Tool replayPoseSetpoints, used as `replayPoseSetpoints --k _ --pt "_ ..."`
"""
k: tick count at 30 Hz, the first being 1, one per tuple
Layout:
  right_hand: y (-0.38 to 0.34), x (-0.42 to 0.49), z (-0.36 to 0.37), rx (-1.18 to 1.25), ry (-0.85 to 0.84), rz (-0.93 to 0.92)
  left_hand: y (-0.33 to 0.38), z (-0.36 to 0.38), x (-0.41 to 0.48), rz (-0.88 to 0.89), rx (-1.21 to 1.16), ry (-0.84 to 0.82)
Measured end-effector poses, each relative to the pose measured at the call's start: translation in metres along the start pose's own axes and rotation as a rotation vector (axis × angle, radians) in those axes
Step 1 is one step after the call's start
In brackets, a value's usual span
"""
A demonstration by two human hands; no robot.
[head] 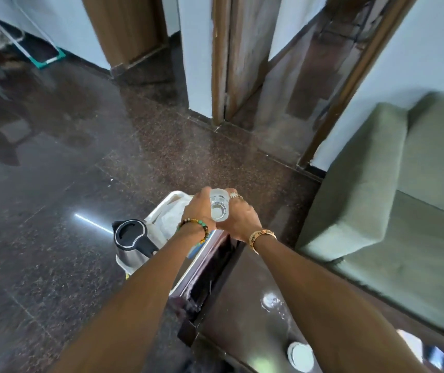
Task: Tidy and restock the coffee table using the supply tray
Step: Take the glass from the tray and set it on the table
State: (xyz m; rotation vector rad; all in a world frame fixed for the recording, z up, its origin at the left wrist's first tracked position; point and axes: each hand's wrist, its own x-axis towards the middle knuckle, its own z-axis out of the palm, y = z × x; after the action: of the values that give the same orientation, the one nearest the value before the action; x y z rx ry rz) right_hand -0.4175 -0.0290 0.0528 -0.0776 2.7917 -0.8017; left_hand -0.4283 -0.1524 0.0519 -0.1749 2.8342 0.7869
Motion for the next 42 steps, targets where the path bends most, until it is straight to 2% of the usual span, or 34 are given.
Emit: replayPoseSetpoints --k 11,15,21,26,30,33,37,42 --pt "0.037 -0.149 0.003 0.099 0.182 0.261 0.03 0.041 -0.103 0.306 0.074 -0.163" --pt "0.058 -0.194 -0.01 0.091 0.273 0.351 0.062 0.048 -0.139 0.479 0.105 -0.198" --pt "0.11 -0.271 -0.026 0.116 0.363 0.449 0.113 0.086 -0.199 0.64 0.115 -0.253" --pt "0.163 -0.339 -0.016 0.184 0.422 0.515 0.14 0.146 -0.254 0.689 0.124 -0.347" --pt "0.203 -0.388 -0.008 0.186 0.364 0.563 0.157 0.188 -0.298 0.691 0.189 -0.441" --pt "0.242 -0.424 -0.013 0.192 0.357 0.59 0.184 0.214 -0.335 0.704 0.209 -0.439" --pt "0.256 -0.437 -0.024 0.165 0.337 0.603 0.2 0.225 -0.344 0.7 0.222 -0.454" --pt "0.287 -0.449 -0.046 0.167 0.401 0.616 0.238 0.243 -0.352 0.747 0.18 -0.469"
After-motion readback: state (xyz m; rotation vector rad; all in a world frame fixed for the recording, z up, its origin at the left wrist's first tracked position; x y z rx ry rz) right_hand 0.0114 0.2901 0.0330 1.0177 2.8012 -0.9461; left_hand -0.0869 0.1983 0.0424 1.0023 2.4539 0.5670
